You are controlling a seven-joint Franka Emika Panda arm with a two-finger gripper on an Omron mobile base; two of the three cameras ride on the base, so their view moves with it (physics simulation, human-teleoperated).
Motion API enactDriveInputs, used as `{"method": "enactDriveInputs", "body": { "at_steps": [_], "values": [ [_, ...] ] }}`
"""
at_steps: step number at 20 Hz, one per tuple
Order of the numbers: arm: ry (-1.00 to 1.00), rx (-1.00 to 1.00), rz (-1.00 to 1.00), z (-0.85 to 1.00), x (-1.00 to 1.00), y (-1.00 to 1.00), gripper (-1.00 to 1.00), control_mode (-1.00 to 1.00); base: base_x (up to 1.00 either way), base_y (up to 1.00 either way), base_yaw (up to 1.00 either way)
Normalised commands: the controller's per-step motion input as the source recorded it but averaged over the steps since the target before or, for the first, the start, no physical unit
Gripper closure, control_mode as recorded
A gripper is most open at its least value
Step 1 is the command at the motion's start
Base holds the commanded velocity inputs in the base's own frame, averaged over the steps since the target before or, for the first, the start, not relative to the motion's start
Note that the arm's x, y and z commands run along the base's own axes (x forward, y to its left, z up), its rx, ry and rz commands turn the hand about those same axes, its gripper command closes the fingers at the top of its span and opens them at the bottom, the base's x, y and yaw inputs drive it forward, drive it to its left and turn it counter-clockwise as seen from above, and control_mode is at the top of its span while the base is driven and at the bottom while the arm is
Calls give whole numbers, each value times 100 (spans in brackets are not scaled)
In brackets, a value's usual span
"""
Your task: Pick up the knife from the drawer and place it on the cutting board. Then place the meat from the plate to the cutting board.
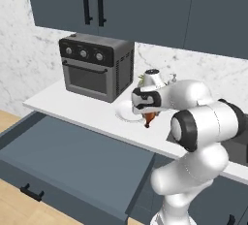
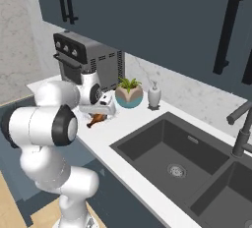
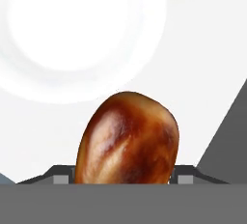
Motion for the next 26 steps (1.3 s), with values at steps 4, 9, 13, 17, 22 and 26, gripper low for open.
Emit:
{"method": "enactDriveInputs", "body": {
  "at_steps": [4,9,13,17,22,26],
  "values": [
    [-3,0,14,8,-72,-15,100,-100,0,0,0],
    [-4,1,5,2,-79,-23,100,-100,0,0,0],
    [0,0,3,0,-91,-33,100,-100,0,0,0],
    [0,0,1,0,-69,-22,100,100,-25,-12,1],
    [0,0,0,0,0,0,100,100,-100,-65,5],
    [0,0,0,0,0,0,100,100,-100,-77,3]
  ]
}}
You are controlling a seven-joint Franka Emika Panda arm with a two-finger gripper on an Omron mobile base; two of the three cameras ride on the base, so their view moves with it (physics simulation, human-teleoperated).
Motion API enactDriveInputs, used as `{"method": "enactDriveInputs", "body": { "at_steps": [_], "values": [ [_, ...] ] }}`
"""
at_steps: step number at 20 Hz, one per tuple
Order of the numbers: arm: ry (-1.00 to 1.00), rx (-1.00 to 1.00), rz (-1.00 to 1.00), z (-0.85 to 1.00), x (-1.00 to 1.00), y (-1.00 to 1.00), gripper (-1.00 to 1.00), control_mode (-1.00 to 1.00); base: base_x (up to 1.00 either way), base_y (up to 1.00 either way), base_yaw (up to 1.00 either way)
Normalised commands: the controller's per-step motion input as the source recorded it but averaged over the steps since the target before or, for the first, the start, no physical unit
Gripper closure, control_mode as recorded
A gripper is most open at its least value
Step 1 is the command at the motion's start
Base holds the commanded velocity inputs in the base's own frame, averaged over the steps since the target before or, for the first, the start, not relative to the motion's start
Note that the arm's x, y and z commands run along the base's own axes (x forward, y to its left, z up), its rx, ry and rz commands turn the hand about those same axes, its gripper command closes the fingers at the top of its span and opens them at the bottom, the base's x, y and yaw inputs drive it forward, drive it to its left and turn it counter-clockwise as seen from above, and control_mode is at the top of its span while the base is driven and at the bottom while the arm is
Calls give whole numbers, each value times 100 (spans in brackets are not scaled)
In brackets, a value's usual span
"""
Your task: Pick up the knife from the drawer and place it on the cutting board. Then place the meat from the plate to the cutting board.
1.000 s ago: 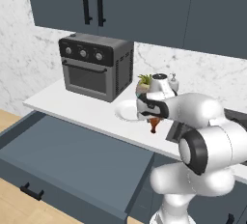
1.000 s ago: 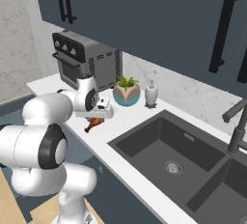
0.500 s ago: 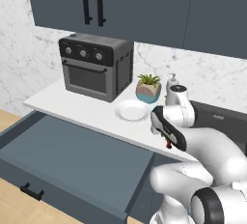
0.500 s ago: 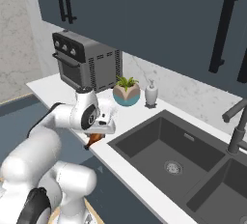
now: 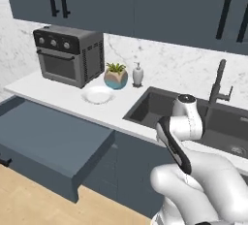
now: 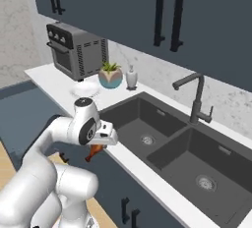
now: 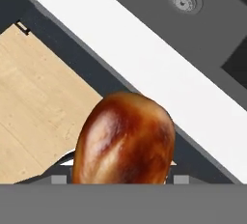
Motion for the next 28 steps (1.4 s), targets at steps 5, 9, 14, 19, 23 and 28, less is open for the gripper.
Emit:
{"method": "enactDriveInputs", "body": {
  "at_steps": [5,9,14,19,23,28],
  "values": [
    [0,0,0,0,0,0,100,100,-100,-92,3],
    [0,0,0,0,0,0,100,100,-93,-99,1],
    [0,0,0,0,0,0,100,100,-79,-96,-1],
    [0,0,0,0,0,0,100,100,-98,-100,-1],
    [0,0,0,0,0,0,100,100,-47,-99,-4],
    [0,0,0,0,0,0,100,100,-1,-98,0]
  ]
}}
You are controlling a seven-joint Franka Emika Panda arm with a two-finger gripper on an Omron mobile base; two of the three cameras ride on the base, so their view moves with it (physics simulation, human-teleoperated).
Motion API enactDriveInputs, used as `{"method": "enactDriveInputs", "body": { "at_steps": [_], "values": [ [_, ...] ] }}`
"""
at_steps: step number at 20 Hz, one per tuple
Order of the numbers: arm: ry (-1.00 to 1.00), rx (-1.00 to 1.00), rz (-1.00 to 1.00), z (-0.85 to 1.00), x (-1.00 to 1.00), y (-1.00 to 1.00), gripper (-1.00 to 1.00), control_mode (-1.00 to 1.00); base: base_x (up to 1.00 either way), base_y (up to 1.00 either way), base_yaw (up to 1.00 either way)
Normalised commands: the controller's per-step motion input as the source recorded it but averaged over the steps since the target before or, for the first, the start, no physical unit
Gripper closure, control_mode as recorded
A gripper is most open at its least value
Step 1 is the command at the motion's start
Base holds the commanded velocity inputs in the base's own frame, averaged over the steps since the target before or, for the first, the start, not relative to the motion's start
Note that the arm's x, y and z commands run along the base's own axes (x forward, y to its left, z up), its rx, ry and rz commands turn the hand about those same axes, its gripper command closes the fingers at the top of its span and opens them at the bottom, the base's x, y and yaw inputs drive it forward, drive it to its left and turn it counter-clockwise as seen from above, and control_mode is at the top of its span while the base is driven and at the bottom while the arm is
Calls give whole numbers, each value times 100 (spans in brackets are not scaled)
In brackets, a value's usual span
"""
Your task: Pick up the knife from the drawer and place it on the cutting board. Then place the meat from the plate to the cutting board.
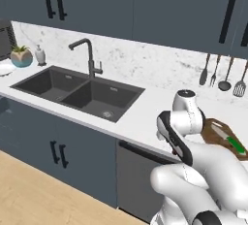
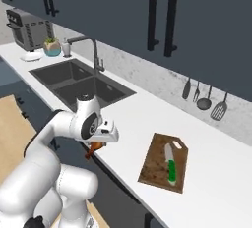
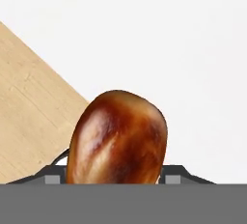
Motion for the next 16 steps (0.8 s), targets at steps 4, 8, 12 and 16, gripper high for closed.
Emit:
{"method": "enactDriveInputs", "body": {
  "at_steps": [4,8,12,16],
  "values": [
    [0,0,0,0,0,0,100,100,37,-45,-9],
    [0,0,0,0,0,0,100,100,9,-9,-50],
    [0,0,0,0,0,0,100,100,3,-22,-71],
    [0,0,0,0,0,0,100,100,21,-2,-57]
  ]
}}
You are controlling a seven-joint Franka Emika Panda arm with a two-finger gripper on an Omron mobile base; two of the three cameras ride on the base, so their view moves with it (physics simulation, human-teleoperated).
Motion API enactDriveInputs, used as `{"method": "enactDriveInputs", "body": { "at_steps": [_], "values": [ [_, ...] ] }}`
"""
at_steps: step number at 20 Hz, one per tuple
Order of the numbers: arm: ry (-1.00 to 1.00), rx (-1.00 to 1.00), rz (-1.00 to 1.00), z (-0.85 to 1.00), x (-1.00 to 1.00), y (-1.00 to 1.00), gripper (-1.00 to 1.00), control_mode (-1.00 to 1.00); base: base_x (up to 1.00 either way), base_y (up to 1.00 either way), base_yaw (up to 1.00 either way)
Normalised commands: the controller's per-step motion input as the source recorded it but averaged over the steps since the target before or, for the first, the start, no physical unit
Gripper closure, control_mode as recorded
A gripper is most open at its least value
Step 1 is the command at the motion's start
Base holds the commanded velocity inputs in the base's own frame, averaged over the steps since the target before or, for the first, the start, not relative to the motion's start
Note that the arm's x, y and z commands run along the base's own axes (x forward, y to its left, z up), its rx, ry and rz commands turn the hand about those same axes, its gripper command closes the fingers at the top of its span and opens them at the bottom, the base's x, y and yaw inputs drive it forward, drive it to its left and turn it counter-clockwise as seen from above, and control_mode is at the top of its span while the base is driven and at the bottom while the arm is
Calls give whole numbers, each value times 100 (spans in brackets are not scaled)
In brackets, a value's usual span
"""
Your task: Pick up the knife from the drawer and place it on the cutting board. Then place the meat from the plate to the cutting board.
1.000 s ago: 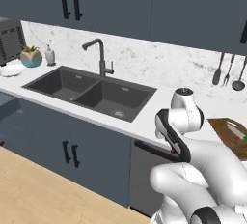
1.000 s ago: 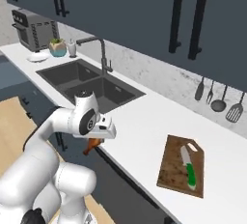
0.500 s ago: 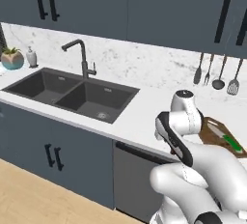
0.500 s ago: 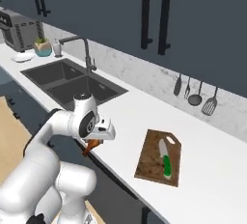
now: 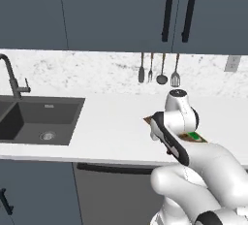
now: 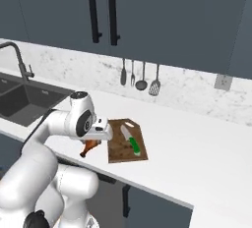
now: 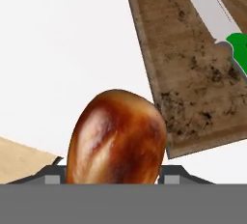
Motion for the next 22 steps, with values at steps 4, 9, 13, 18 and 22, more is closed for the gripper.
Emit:
{"method": "enactDriveInputs", "body": {
  "at_steps": [4,9,13,18,22],
  "values": [
    [5,0,-7,-10,32,-1,100,-100,17,0,-17],
    [9,0,4,-35,91,-3,100,-100,0,0,0],
    [0,0,16,-28,59,-20,100,-100,0,0,0],
    [2,0,12,0,9,-30,100,-100,0,0,0],
    [11,-1,11,0,12,-22,100,-100,0,0,0]
  ]
}}
